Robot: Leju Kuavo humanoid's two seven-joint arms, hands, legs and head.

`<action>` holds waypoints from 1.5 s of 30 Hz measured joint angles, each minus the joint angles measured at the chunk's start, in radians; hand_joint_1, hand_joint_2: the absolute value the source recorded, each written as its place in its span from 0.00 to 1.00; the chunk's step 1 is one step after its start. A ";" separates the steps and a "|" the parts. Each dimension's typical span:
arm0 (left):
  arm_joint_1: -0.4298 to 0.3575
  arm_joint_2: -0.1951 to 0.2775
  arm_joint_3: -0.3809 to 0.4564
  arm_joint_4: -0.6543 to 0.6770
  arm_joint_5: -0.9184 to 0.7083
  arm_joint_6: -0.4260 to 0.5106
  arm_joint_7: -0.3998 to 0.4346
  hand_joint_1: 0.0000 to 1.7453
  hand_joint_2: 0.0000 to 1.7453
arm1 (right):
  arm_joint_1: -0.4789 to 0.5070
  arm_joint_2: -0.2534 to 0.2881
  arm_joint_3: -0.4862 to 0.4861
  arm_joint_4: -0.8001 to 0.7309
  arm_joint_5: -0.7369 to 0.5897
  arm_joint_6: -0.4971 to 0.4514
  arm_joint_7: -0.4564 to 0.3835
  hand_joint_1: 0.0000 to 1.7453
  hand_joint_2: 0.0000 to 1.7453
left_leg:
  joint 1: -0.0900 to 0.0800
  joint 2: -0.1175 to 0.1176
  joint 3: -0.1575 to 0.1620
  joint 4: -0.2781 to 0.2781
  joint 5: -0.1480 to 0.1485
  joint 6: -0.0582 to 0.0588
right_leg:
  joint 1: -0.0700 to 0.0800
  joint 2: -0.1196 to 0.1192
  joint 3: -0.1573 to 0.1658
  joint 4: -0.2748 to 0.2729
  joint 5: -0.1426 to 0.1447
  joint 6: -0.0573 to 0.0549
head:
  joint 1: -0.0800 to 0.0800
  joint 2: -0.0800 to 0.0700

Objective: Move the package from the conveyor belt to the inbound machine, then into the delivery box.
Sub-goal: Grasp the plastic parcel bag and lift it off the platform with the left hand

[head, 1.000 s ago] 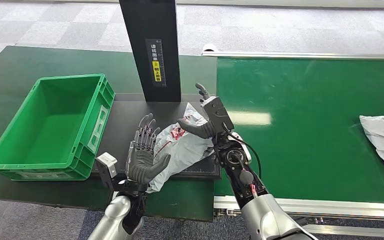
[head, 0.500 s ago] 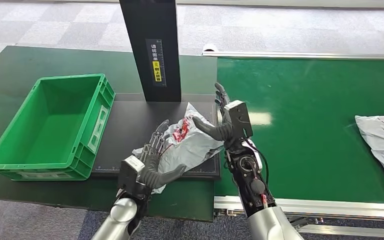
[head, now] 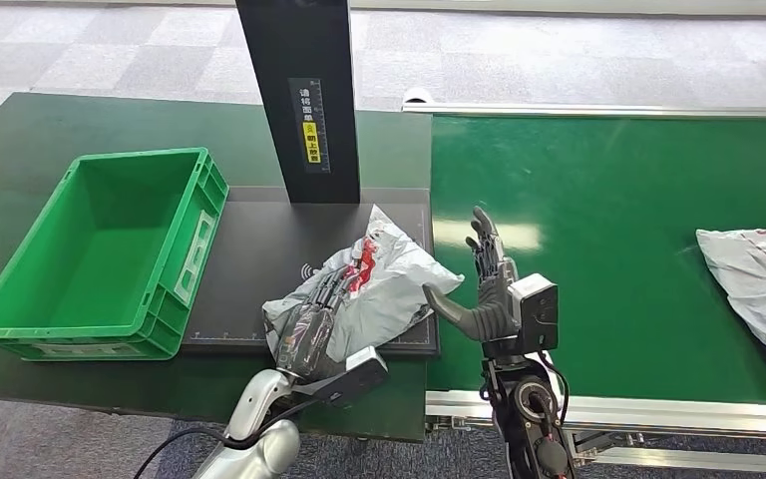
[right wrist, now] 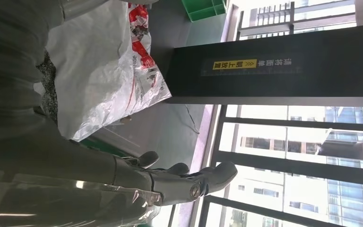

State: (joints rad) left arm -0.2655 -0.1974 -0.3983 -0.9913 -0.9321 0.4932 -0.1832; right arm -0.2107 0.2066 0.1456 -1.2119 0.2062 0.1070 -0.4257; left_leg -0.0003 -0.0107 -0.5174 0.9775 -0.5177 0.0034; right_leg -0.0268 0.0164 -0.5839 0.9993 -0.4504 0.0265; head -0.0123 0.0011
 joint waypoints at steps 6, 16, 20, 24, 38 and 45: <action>0.001 -0.003 0.003 0.014 -0.097 -0.034 0.027 0.00 1.00 | 0.031 -0.006 -0.012 -0.026 0.003 0.020 -0.007 0.00 1.00 | 0.000 0.000 0.000 0.000 0.000 0.000 | 0.000 0.000 0.000 0.000 0.000 0.000 | 0.000 0.000; 0.001 -0.016 0.027 0.039 -0.156 -0.082 0.067 0.98 1.00 | 0.065 -0.009 -0.025 -0.028 0.024 0.037 -0.007 0.00 1.00 | 0.000 0.000 0.000 0.000 0.000 0.000 | 0.000 0.000 0.001 0.000 0.000 0.000 | 0.000 0.000; 0.005 -0.017 0.036 0.037 -0.154 -0.046 0.042 1.00 1.00 | 0.079 -0.009 -0.030 -0.030 0.028 0.039 0.002 0.00 1.00 | 0.000 0.000 0.001 0.000 0.000 0.000 | 0.000 0.000 0.001 0.000 0.000 0.000 | 0.000 0.000; 0.022 -0.017 0.054 0.009 -0.125 0.063 -0.022 1.00 1.00 | 0.098 -0.008 -0.043 -0.036 0.025 0.049 0.003 0.00 1.00 | 0.000 0.000 0.000 0.000 0.000 0.000 | 0.000 0.000 0.001 0.000 0.000 0.000 | 0.000 0.000; 0.069 -0.016 0.100 -0.106 -0.106 0.199 -0.100 1.00 1.00 | 0.106 -0.008 -0.068 -0.040 -0.015 0.072 0.000 0.00 1.00 | 0.000 0.000 0.000 0.000 0.000 0.000 | 0.000 0.000 0.001 0.000 0.000 0.000 | 0.000 0.000; 0.082 -0.024 0.126 -0.130 -0.071 0.200 -0.196 1.00 1.00 | 0.106 -0.008 -0.074 -0.040 -0.015 0.073 -0.010 0.00 1.00 | 0.000 0.000 0.000 0.000 0.000 0.000 | 0.000 0.000 0.001 0.000 0.000 0.000 | 0.000 0.000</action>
State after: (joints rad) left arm -0.1839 -0.2211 -0.2718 -1.1212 -1.0030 0.6930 -0.3791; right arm -0.1049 0.1984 0.0718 -1.2516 0.1915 0.1797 -0.4355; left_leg -0.0003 -0.0108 -0.5177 0.9774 -0.5177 0.0034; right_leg -0.0269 0.0164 -0.5834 0.9994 -0.4506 0.0266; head -0.0122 0.0011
